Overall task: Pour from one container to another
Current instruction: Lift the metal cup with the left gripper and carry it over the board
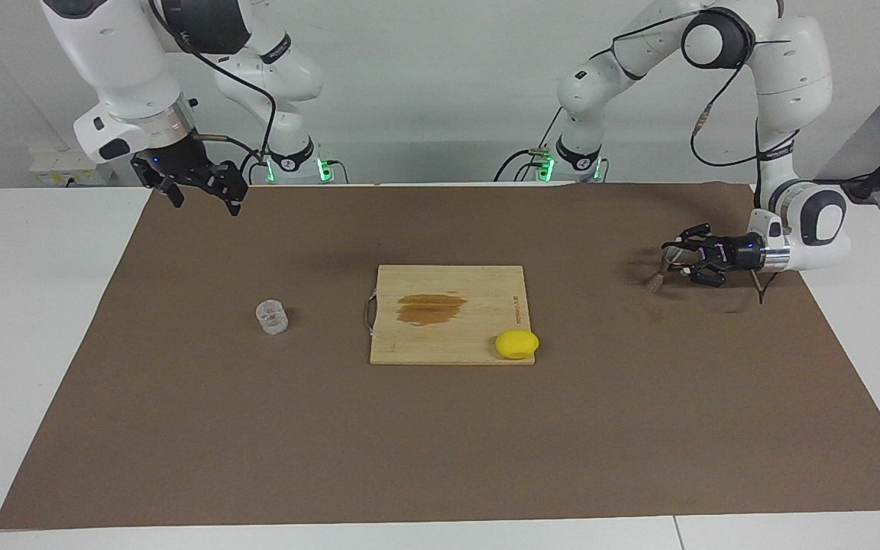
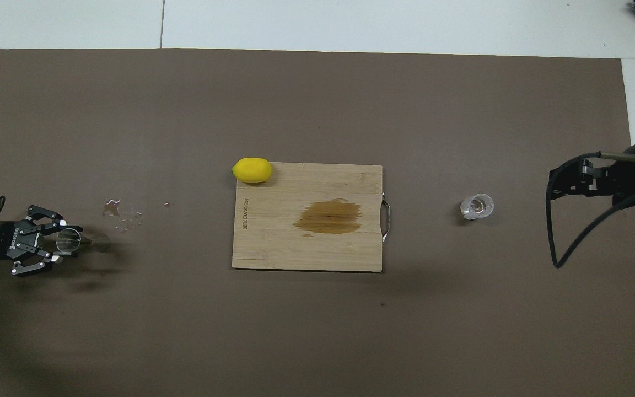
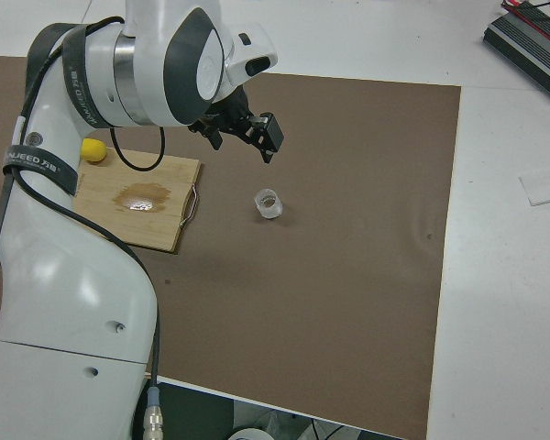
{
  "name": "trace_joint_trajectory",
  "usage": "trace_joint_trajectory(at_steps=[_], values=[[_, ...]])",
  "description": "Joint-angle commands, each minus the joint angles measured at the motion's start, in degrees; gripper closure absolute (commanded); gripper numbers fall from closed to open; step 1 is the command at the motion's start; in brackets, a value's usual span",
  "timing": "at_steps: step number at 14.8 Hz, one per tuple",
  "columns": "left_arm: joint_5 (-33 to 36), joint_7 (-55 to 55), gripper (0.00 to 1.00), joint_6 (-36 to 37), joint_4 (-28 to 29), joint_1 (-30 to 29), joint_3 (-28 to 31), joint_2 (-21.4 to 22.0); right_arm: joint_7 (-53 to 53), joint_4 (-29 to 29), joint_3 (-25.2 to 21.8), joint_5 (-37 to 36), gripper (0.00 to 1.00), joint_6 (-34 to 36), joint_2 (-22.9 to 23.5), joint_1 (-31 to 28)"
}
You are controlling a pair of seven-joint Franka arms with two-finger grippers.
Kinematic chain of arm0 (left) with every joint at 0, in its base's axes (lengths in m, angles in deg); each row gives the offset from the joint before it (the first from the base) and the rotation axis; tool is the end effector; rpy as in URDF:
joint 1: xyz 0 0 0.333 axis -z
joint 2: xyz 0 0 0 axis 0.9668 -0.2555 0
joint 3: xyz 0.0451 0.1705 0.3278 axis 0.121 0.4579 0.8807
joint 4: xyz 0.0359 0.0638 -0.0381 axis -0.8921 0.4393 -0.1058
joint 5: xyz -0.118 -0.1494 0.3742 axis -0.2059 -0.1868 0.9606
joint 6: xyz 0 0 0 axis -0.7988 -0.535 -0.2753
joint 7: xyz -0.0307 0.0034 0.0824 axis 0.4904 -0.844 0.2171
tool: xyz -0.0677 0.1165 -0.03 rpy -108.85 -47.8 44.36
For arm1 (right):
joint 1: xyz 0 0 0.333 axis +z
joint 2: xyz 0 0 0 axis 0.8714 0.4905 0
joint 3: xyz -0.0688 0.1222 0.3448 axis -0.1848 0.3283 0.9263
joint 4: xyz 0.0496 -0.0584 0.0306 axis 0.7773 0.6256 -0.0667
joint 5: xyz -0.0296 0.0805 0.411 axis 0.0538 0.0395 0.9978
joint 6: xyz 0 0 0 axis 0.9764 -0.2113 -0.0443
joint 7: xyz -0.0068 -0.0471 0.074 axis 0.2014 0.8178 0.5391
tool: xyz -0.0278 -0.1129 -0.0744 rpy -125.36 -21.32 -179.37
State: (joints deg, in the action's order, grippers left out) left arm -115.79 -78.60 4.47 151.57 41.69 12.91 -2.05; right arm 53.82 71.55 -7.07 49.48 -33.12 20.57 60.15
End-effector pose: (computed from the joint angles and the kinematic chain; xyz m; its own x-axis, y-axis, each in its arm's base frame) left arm 0.5291 0.1911 0.2695 0.1899 -0.0987 0.9768 -0.9783 0.0653 0.1968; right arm 0.5634 0.0227 0.6313 0.9791 -0.1916 -0.0677 -0.1889 -0.9810 0.0447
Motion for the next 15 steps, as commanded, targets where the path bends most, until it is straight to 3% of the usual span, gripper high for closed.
trace_joint_trajectory(at_steps=[1,8,15], values=[[0.8,-1.1,0.73,-0.8,0.9,0.3,-0.1,1.2,1.1,1.6,0.5,-0.4,0.00,-1.1,-1.2,-0.7],[-3.6,-0.5,0.76,1.3,-1.1,6.2,-0.6,1.1,1.1,1.6,0.4,-0.4,0.00,-1.1,-1.2,-0.7],[-14.8,4.8,0.76,0.7,-0.8,19.2,-0.6,1.7,1.1,1.6,0.5,-0.4,0.00,-1.1,-1.2,-0.7]])
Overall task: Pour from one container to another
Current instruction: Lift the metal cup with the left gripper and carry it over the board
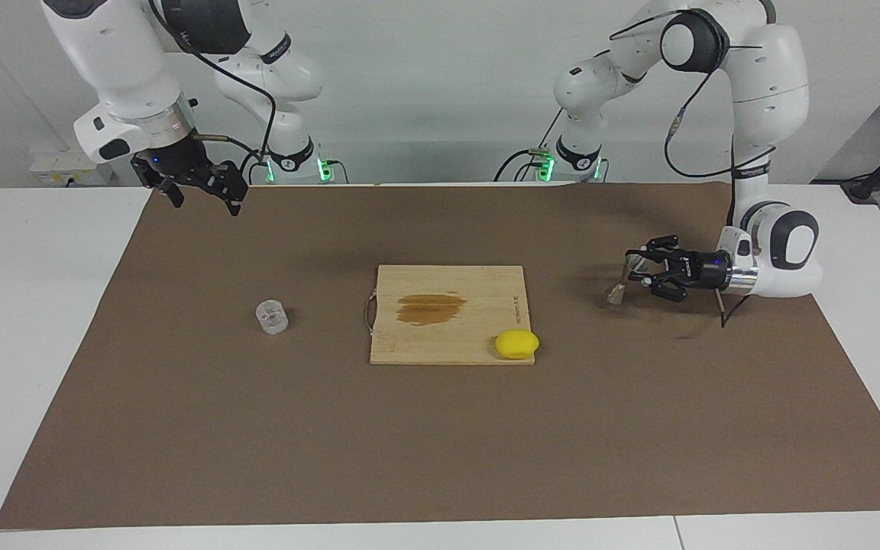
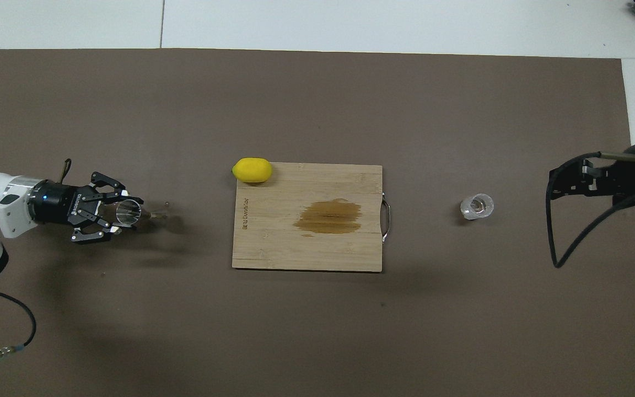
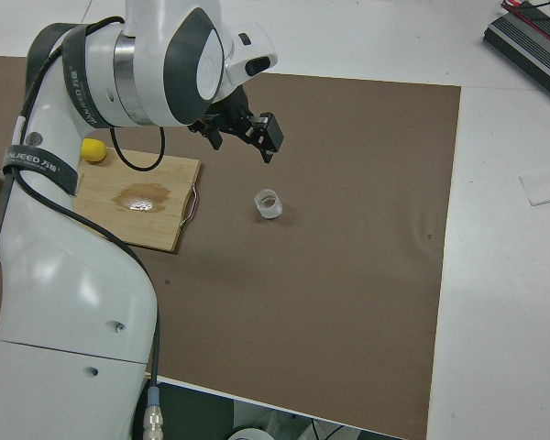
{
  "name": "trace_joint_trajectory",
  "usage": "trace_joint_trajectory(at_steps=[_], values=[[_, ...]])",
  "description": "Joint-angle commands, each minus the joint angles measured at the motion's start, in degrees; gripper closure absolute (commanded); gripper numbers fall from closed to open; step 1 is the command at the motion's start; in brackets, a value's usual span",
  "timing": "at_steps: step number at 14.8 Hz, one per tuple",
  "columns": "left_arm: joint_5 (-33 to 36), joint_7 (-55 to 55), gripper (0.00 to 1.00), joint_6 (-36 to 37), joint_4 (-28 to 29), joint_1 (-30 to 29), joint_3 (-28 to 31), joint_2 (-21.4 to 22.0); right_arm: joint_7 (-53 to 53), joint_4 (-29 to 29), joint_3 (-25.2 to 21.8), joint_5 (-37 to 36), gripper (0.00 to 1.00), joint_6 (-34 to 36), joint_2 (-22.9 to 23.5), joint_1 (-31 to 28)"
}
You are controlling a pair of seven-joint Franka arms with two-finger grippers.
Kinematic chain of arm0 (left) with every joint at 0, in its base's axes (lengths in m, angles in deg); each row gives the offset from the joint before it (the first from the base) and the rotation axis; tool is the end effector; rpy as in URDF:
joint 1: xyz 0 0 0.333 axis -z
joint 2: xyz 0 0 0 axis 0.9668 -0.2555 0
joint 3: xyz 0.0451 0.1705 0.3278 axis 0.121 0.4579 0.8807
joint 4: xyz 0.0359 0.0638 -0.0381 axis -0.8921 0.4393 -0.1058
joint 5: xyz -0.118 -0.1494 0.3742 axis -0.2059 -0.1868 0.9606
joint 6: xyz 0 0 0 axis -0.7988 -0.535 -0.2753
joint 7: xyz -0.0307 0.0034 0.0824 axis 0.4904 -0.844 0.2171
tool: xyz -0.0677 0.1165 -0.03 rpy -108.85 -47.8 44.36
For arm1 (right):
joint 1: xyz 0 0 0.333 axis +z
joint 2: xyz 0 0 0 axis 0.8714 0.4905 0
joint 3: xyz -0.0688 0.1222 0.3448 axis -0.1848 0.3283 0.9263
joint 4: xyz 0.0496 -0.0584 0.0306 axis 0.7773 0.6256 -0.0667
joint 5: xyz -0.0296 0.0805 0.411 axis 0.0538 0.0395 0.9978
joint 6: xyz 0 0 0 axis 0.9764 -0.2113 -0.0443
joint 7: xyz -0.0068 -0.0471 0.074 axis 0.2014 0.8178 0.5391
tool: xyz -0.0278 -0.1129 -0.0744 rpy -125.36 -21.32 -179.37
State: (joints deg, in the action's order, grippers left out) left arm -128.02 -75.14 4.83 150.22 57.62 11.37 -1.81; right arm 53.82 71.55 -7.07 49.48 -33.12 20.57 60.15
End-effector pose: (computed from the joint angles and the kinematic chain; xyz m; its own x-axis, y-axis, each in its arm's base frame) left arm 0.5951 0.0180 0.3018 0.1544 0.0000 0.9880 -0.9624 0.2263 0.1504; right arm 0.5634 0.0227 0.6313 0.9791 -0.1916 -0.0677 -0.1889 -0.9810 0.0447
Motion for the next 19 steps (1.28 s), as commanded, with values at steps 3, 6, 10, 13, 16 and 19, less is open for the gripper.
trace_joint_trajectory(at_steps=[3,6,10,13,16,19], values=[[-6.6,1.6,0.77,-1.0,0.6,7.6,0.9,4.1,1.1,1.6,0.4,-0.4,0.00,-1.1,-1.2,-0.7],[-9.3,4.2,0.77,-3.8,1.1,10.6,0.9,7.1,1.1,1.6,0.5,-0.4,0.00,-1.1,-1.2,-0.7],[-13.8,4.2,0.77,-8.4,2.3,16.9,0.8,8.6,1.1,1.6,0.5,-0.4,0.00,-1.1,-1.2,-0.7],[-18.4,4.3,0.77,-15.3,4.5,23.4,0.8,9.9,1.1,1.6,0.4,-0.4,0.00,-1.1,-1.2,-0.7],[-23.2,4.4,0.77,-21.9,4.6,29.9,0.8,9.8,1.1,1.6,0.5,-0.4,0.00,-1.1,-1.2,-0.7],[-24.7,6.0,0.77,-28.2,4.7,33.8,0.8,9.7,1.1,1.6,0.5,-0.4,0.00,-1.1,-1.2,-0.7]])
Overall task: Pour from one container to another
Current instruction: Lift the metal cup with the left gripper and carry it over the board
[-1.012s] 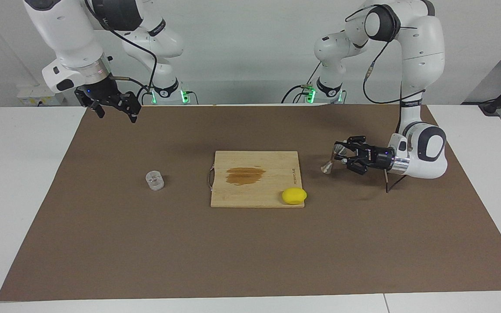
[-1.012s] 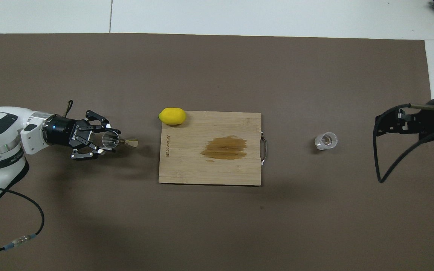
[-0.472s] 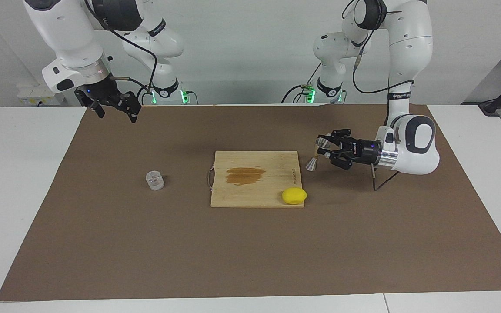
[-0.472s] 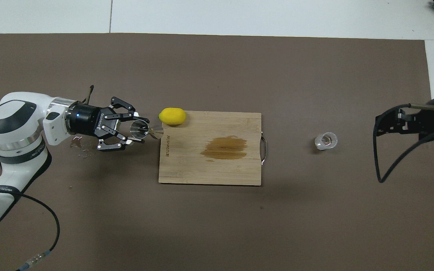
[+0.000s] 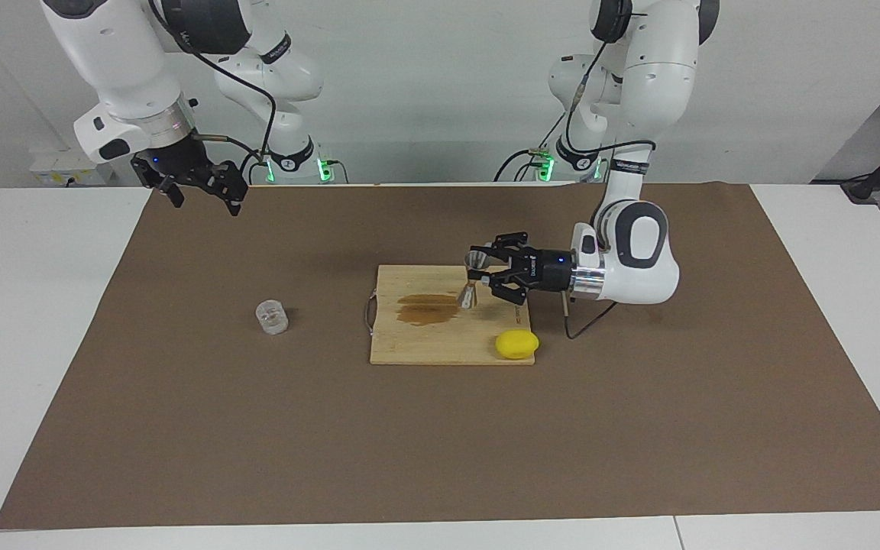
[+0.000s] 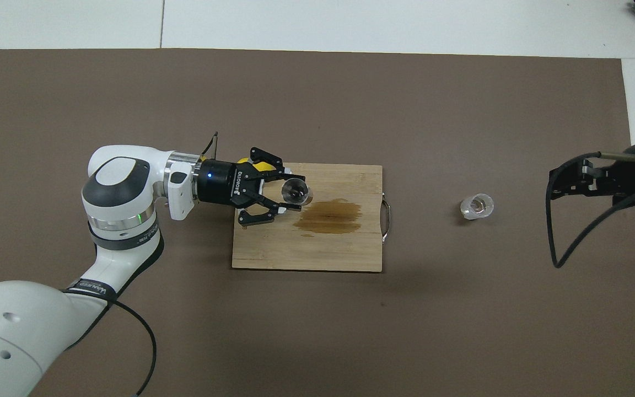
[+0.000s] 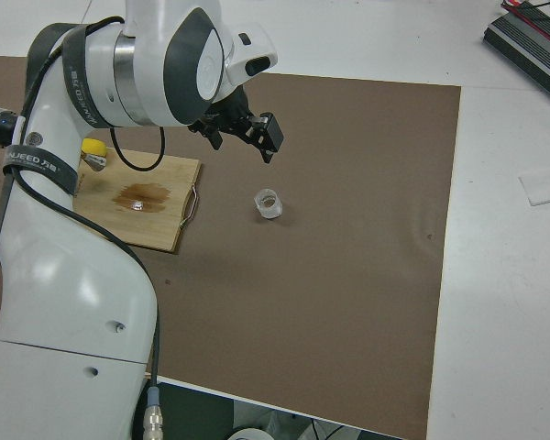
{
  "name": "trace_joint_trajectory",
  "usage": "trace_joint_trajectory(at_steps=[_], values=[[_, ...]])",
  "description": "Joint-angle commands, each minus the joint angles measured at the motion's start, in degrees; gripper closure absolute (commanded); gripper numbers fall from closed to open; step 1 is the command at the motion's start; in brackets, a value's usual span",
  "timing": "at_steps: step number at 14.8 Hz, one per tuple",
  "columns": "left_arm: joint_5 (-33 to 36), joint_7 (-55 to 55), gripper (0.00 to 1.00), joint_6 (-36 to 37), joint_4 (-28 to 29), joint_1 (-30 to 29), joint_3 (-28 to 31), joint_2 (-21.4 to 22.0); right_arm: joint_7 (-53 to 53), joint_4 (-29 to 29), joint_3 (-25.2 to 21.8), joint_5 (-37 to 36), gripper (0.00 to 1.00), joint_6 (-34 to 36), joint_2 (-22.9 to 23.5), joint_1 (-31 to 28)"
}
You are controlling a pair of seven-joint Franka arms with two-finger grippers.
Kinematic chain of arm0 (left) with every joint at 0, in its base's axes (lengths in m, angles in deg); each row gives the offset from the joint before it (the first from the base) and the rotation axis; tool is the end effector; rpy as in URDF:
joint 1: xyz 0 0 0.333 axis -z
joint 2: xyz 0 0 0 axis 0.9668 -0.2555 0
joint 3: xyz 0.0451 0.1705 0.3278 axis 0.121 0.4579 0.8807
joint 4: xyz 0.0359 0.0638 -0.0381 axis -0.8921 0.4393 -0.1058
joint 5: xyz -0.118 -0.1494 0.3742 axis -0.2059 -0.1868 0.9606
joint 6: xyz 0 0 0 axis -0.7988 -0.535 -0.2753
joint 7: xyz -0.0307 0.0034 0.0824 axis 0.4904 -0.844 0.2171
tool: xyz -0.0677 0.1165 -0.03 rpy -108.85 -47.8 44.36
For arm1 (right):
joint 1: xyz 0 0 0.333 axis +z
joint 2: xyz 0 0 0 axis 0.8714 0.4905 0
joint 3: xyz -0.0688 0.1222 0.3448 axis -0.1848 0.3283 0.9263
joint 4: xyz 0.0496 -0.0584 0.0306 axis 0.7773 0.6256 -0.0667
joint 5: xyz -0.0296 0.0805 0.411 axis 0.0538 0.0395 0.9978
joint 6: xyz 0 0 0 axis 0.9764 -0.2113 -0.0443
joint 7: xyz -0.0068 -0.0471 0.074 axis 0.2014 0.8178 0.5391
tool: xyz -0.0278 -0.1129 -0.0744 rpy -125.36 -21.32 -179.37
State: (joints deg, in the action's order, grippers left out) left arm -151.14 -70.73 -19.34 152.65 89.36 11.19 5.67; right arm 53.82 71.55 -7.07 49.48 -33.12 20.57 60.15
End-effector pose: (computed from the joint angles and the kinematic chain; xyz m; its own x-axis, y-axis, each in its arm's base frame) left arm 0.5921 -0.3033 0.3654 0.0806 -0.0320 0.9962 -0.9757 0.2018 0.0855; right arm 0.5634 0.0227 0.6313 0.9791 -0.1916 -0.0677 -0.1889 -0.9810 0.0447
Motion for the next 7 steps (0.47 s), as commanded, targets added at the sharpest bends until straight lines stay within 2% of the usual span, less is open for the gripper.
trace_joint_trajectory(at_steps=[1,3,7], values=[[-2.4,2.0,0.77,-6.0,2.3,3.3,0.9,2.0,1.1,1.6,0.5,-0.4,0.00,-1.1,-1.2,-0.7],[-5.3,2.2,0.77,-9.2,3.5,5.5,0.9,2.1,1.2,1.6,0.5,-0.4,0.00,1.1,-1.5,-0.6],[-6.7,3.5,0.77,-13.8,6.3,7.5,0.9,2.3,1.6,1.6,0.5,-0.4,0.00,1.5,-1.5,0.0]])
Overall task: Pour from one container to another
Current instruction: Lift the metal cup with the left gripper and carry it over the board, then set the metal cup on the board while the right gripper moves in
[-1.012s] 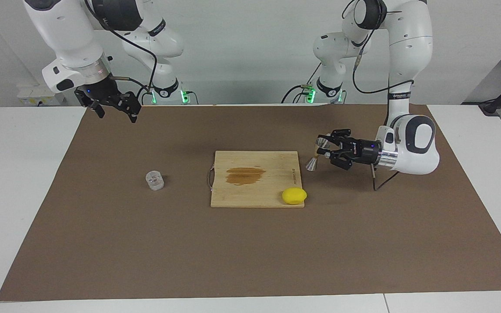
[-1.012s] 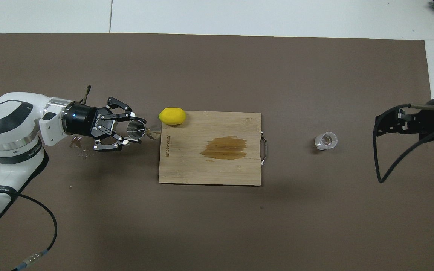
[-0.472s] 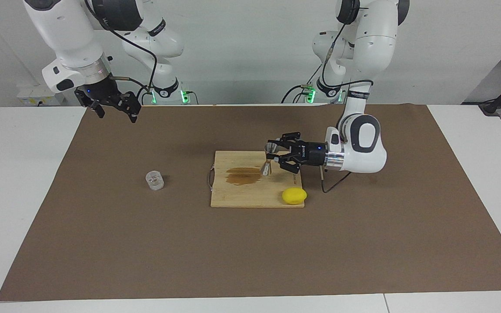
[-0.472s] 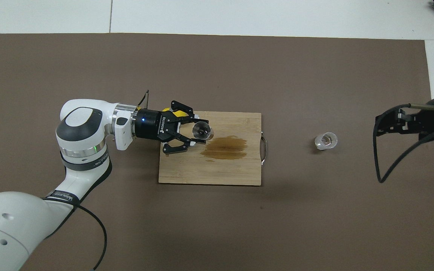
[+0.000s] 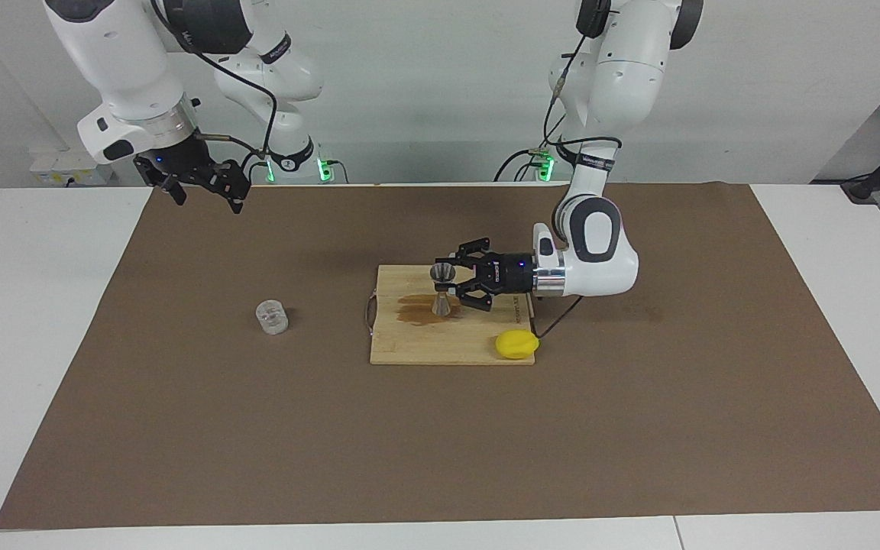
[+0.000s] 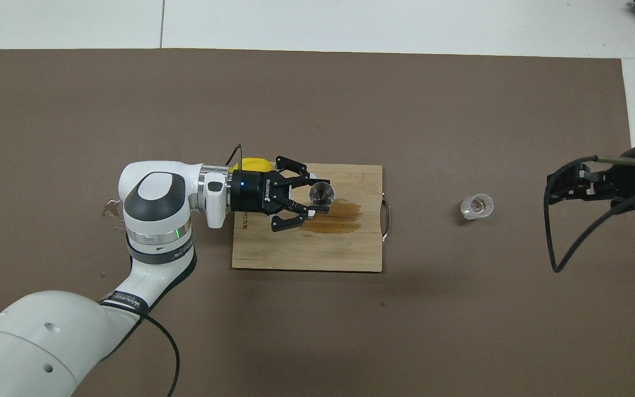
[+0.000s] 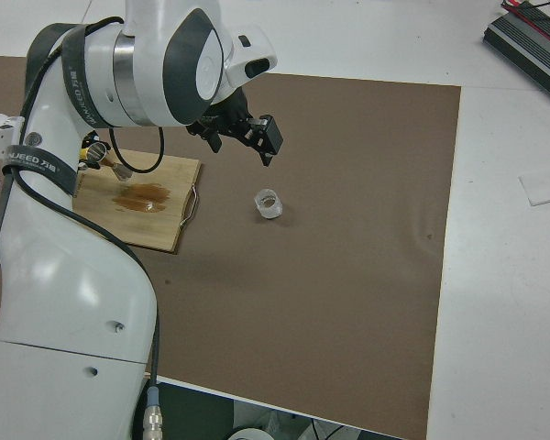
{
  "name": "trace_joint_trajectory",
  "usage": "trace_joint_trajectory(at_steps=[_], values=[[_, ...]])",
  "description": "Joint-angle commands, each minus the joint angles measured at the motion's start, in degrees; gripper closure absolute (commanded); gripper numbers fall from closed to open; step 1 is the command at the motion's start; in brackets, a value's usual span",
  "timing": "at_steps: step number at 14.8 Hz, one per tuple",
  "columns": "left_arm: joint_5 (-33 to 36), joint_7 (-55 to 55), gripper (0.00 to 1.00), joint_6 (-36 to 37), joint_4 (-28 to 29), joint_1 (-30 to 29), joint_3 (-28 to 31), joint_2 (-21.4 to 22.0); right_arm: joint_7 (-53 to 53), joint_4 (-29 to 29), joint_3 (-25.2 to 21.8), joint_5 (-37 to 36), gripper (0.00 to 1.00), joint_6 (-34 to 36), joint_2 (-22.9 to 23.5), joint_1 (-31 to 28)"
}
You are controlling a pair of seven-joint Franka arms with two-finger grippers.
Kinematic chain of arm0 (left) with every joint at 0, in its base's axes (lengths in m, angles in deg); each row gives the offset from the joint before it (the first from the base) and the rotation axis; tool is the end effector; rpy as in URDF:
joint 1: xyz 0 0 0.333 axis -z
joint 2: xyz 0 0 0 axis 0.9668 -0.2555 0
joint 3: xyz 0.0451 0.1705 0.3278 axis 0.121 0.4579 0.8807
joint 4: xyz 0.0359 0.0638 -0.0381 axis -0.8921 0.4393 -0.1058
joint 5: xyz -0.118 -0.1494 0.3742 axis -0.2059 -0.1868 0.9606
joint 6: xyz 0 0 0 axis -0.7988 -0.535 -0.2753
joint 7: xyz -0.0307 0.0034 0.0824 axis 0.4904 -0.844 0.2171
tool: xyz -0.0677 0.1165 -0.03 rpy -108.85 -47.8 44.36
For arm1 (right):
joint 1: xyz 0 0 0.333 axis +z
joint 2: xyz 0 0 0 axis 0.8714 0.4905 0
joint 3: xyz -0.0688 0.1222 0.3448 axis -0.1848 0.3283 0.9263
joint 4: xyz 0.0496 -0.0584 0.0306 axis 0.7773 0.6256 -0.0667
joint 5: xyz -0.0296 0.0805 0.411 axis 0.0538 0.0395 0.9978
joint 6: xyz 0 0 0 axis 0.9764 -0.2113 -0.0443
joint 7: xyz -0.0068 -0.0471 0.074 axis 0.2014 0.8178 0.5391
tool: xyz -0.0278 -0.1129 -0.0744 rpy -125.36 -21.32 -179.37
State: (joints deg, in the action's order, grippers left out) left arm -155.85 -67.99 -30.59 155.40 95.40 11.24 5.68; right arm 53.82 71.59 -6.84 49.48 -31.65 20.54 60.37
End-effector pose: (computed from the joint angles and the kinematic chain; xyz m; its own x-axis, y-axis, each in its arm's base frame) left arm 0.5734 -0.3465 0.3337 0.1693 -0.1201 0.9782 -0.9789 0.0948 0.1811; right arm 0.5592 0.0269 0.6293 0.9784 -0.1847 -0.0927 -0.1806 -0.9822 0.0509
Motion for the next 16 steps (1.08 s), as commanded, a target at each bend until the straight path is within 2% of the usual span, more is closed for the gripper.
trace_joint_trajectory(at_steps=[1,5,6,7,8,13,16], values=[[-2.7,0.7,0.77,-3.4,4.1,1.7,0.9,2.3,1.2,1.6,0.2,-0.4,0.00,0.0,-1.5,-0.3],[-5.9,-0.1,0.76,-4.9,5.5,2.6,0.9,1.7,0.6,1.2,-0.1,-0.1,0.05,-3.9,-0.8,-1.7],[-6.5,-1.8,0.76,-5.2,5.3,2.7,0.8,1.2,-0.5,1.3,-0.1,-0.1,0.09,-4.5,-0.7,-2.5],[-8.1,-5.0,0.76,-5.2,5.5,3.2,0.8,1.1,-3.1,1.3,-0.1,-0.1,0.19,-4.7,-0.2,-2.9],[-9.2,-6.3,0.76,-5.2,5.6,3.8,0.8,1.1,-6.2,1.4,-0.1,0.0,0.21,-5.4,0.1,-3.1],[-12.1,-8.7,0.75,-5.6,5.9,5.7,0.8,0.2,-25.4,2.8,-0.2,7.5,0.18,-10.5,3.3,-6.2],[-13.7,-12.2,0.74,-5.9,6.5,6.7,0.8,-0.1,-33.2,7.5,-0.2,10.3,0.17,-13.9,3.7,-6.9]])
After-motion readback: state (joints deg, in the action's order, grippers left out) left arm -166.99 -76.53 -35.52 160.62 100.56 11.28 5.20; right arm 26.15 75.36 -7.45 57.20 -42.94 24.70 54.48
